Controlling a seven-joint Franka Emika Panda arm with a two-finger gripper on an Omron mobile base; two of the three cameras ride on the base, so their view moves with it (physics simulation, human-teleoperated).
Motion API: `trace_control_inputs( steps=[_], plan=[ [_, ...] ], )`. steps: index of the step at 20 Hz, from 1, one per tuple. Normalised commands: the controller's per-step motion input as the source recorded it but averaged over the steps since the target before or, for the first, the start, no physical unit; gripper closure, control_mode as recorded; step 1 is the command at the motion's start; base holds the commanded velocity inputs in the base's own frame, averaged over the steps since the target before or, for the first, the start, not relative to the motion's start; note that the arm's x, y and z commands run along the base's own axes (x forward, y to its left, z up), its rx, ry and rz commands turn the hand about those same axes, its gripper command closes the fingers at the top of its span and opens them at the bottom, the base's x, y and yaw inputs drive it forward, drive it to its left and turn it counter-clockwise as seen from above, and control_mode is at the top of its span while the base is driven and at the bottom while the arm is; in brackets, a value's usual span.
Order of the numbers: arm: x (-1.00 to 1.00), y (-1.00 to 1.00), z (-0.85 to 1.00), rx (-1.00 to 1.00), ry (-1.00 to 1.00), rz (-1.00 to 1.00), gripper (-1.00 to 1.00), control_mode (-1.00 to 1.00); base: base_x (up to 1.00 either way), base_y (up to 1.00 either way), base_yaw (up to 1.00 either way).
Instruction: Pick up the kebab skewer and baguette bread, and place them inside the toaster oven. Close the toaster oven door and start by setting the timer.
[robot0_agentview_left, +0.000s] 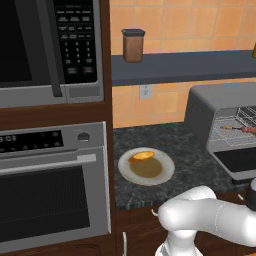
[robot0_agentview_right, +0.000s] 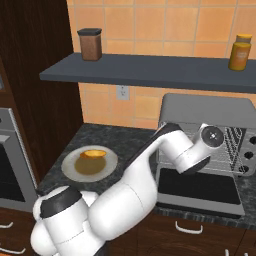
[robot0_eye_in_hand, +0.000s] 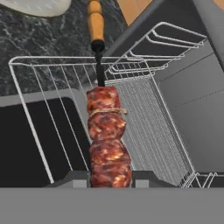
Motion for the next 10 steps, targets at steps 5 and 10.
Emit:
trace_control_inputs(
  steps=[5,10],
  plan=[
    [0.22,-0.03,-0.11,-0.06,-0.11,0.1,1.0,-1.0,0.0,0.0,0.0],
    [0.33,-0.17,-0.2,-0.01,-0.03,0.02,1.0,-1.0,0.0,0.0,0.0]
  ],
)
